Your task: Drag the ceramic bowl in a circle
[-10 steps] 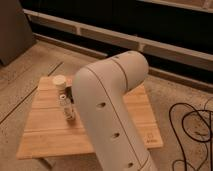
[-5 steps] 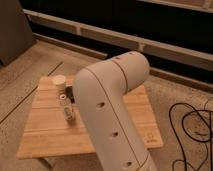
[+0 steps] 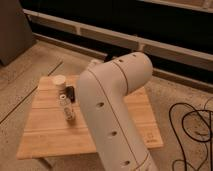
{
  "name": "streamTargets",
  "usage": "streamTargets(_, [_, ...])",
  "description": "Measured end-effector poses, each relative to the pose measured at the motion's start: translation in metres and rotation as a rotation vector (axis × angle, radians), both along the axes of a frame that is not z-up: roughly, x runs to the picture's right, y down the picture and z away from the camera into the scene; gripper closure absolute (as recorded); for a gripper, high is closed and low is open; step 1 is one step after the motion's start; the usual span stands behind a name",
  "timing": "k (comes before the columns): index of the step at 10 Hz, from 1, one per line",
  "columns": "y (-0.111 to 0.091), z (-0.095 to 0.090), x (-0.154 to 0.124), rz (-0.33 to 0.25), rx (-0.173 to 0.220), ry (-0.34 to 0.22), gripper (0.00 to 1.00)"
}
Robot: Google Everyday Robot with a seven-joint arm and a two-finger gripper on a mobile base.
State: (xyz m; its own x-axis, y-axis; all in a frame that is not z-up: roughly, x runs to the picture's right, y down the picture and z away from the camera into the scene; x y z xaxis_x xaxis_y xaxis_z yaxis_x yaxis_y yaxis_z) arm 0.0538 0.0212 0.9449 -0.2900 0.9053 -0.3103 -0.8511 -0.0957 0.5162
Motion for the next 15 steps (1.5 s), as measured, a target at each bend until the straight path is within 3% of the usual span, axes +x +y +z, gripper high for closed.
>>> streamTargets(4, [-0.026,0.008,0.027,-0.016,0.005,0.106,1.00])
streamTargets(6, [-0.040,0.017,0.027,0.003,0.006,0.119,1.00])
streamTargets(9, [-0.059,0.026,0.011,0.003,0.018,0.098,1.00])
streamTargets(12, [-0.065,0.029,-0.042,-0.014,0.037,0.001,1.00])
streamTargets(14, [-0.065,0.029,-0.042,-0.011,0.038,-0.001,0.99])
streamTargets(15, [-0.065,0.029,-0.042,-0.011,0.039,-0.001,0.93])
